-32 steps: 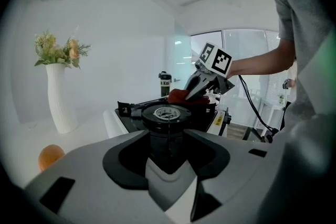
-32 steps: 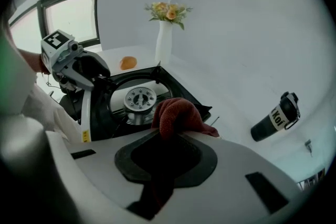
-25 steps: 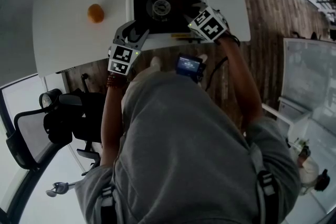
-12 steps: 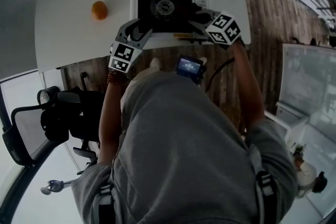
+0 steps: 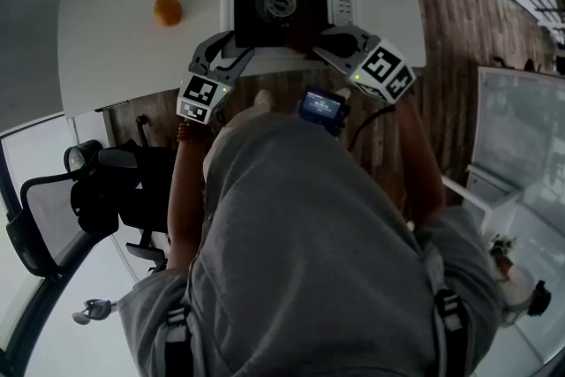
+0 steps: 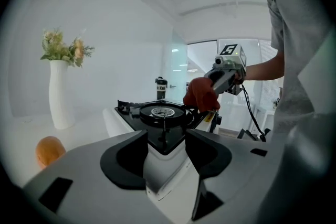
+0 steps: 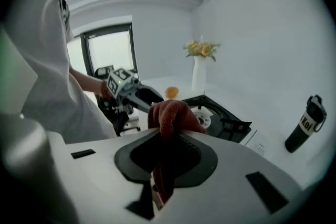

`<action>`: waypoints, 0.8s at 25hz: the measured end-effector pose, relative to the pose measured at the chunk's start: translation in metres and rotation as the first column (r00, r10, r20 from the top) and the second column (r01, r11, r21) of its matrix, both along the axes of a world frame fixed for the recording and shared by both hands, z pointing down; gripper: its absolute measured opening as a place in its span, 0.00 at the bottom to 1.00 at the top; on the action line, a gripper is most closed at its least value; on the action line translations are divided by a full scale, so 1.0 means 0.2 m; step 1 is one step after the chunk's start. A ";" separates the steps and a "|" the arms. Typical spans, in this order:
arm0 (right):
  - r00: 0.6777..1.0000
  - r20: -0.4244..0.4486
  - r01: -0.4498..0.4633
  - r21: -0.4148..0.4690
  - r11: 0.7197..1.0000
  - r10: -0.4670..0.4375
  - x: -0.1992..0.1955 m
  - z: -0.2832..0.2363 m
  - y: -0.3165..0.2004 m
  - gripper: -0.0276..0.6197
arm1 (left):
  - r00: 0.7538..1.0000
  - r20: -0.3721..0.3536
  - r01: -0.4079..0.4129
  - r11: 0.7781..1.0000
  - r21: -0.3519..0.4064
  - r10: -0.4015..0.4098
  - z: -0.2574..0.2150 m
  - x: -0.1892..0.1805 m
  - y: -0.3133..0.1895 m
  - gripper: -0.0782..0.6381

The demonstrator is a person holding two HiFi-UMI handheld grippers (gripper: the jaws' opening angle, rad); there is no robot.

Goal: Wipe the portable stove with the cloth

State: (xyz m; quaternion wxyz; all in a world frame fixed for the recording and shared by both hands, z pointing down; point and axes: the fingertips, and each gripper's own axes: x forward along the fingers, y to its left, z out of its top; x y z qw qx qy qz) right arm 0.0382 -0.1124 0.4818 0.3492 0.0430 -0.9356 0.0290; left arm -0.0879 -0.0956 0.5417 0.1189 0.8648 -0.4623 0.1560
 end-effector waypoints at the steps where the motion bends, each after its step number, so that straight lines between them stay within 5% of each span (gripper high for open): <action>1: 0.998 -0.067 0.010 0.036 0.999 -0.007 -0.01 0.06 0.01 0.13 | 1.000 0.002 -0.014 1.000 0.004 0.014 0.00 0.01 0.00 0.43; 4: 0.971 -0.240 0.039 0.157 0.987 -0.001 -0.03 0.21 0.02 0.13 | 0.999 -0.003 -0.040 0.999 0.001 0.040 0.00 0.04 0.02 0.44; 8: 0.935 -0.352 0.064 0.268 0.961 0.036 -0.10 0.26 0.00 0.13 | 0.997 -0.054 -0.057 0.998 0.001 0.057 -0.01 0.04 0.00 0.44; 20: 0.887 -0.458 0.180 0.230 0.956 -0.056 -0.28 0.31 0.01 0.12 | 0.997 -0.024 -0.070 0.997 -0.008 0.070 -0.01 0.05 0.01 0.44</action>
